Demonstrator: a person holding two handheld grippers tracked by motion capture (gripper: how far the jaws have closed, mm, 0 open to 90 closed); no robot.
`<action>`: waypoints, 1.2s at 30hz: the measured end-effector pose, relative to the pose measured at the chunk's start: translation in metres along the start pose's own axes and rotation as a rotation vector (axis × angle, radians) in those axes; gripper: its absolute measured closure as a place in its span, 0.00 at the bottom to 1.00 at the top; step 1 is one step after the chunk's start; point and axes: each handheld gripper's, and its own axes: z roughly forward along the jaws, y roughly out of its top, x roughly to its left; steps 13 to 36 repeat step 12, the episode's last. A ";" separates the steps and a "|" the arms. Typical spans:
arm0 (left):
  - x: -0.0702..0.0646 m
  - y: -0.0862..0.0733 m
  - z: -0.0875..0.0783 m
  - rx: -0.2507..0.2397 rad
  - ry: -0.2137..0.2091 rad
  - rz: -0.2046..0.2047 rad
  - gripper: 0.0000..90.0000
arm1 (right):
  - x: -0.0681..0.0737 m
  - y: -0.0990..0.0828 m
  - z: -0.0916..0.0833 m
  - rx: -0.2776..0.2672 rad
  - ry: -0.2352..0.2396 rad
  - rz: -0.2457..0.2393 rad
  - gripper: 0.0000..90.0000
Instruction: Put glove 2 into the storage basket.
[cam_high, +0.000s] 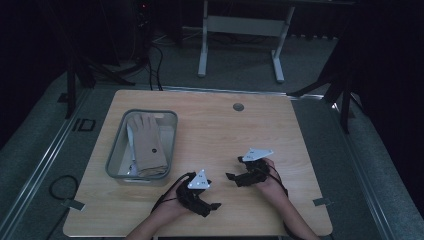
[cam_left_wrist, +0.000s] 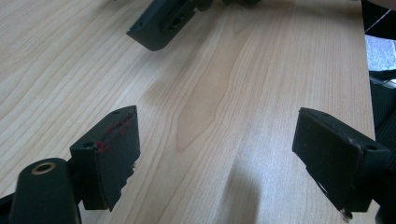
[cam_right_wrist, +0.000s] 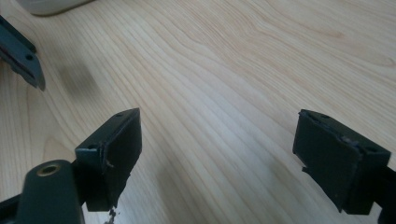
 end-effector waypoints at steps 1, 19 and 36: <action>0.000 0.000 0.000 0.000 0.001 0.004 0.17 | -0.001 -0.002 -0.001 0.001 -0.001 -0.001 0.17; -0.001 -0.002 0.001 0.011 -0.003 0.016 0.17 | -0.002 -0.005 -0.003 -0.003 -0.005 -0.007 0.17; -0.001 -0.002 0.001 0.011 -0.003 0.016 0.17 | -0.002 -0.005 -0.003 -0.003 -0.005 -0.007 0.17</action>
